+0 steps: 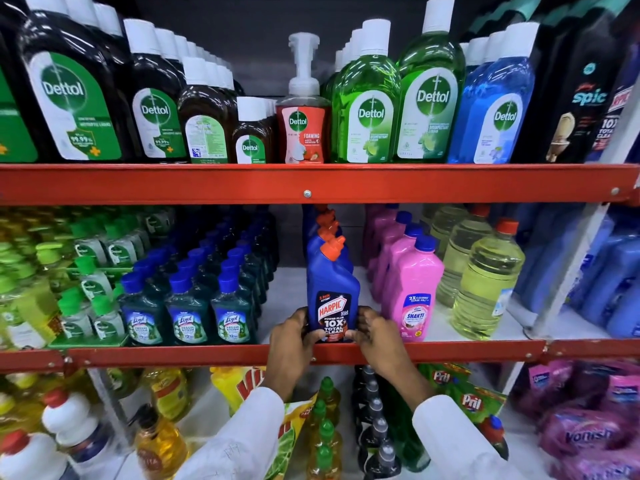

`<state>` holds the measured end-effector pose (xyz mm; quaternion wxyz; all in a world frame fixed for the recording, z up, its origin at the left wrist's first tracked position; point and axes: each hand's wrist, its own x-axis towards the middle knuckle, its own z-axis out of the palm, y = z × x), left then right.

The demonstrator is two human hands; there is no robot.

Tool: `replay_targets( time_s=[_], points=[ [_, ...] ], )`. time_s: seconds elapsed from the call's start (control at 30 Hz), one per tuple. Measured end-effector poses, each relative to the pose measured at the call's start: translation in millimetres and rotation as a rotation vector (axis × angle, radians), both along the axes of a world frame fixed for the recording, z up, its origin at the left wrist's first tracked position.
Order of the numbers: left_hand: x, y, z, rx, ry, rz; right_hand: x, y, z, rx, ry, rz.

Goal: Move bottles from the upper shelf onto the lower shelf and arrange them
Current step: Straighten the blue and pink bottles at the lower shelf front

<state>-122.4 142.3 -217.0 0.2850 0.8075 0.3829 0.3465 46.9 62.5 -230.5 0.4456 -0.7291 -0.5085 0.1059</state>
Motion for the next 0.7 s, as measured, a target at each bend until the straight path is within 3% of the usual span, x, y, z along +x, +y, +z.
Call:
replay_targets(
  time_s=[0.1, 0.2, 0.33, 0.43, 0.5, 0.6, 0.7],
  points=[
    [-0.1, -1.4, 1.0, -0.019, -0.022, -0.014, -3.9, -5.5, 5.5, 0.022, 0.033, 0.022],
    [-0.8, -16.2, -4.1, -0.021, -0.212, 0.078, -6.7, -25.5, 7.7, 0.115, 0.035, 0.018],
    [14.3, -57.0, -17.0, 0.248, -0.469, 0.193, 2.7, -76.0, -0.4, 0.380, -0.070, -0.214],
    [44.8, -80.6, -17.4, 0.249, -0.417, 0.032, 29.9, -100.5, 1.5, 0.486, -0.050, -0.403],
    [67.5, -89.7, -15.1, 0.231, -0.335, -0.078, 54.7, -104.1, 5.0, 0.414, 0.013, -0.420],
    [94.4, -90.7, -14.9, 0.169, -0.202, -0.124, 85.6, -101.2, 6.0, 0.145, -0.014, -0.228],
    [110.3, -82.8, -9.3, 0.130, -0.095, -0.147, 102.8, -96.4, 10.8, 0.049, -0.103, -0.059]
  ],
)
